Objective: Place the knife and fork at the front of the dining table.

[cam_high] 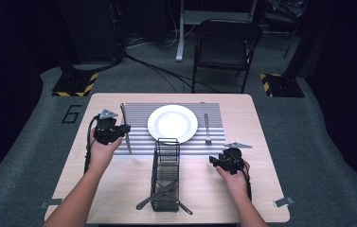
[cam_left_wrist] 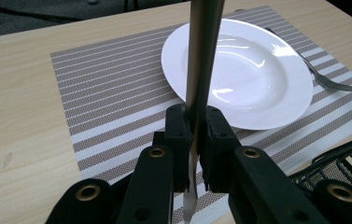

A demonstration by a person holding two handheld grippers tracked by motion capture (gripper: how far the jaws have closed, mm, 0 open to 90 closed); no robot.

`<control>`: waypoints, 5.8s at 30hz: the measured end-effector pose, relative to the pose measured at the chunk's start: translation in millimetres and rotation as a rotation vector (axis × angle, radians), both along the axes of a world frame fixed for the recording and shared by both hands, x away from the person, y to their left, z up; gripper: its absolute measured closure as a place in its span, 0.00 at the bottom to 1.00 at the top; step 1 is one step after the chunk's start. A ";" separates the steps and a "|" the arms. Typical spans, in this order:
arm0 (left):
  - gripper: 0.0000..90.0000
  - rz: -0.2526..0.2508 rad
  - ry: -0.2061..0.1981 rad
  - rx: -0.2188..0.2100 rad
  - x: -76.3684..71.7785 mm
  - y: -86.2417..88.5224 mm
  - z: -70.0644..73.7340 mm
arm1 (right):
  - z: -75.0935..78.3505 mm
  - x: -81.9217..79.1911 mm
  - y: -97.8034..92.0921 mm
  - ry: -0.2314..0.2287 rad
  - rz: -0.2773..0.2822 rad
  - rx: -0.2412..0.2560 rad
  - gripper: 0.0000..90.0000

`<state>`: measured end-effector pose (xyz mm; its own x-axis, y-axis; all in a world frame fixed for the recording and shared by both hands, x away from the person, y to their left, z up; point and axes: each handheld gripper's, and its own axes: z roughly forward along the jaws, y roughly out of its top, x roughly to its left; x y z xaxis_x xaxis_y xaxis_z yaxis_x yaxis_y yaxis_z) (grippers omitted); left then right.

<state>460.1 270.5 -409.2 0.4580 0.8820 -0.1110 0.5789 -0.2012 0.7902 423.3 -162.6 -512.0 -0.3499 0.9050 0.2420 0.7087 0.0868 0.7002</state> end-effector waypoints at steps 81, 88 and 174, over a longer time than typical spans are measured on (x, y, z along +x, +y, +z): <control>0.92 0.261 0.039 -0.066 76.6 -33.2 -60.2 | 0.2 2.2 -0.4 -0.004 0.005 0.064 0.56; 0.92 0.292 0.058 -0.059 87.0 -42.4 -65.1 | 0.4 2.7 -2.7 -0.003 0.004 0.081 0.56; 0.56 0.300 0.151 -0.036 75.0 -7.8 -84.8 | 2.0 5.1 -7.3 -0.012 0.006 0.103 0.55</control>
<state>535.1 262.7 -494.0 0.1546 0.9693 -0.1913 0.7191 0.0224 0.6946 428.4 -169.8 -510.0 -0.3587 0.8734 0.3295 0.6998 0.0180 0.7141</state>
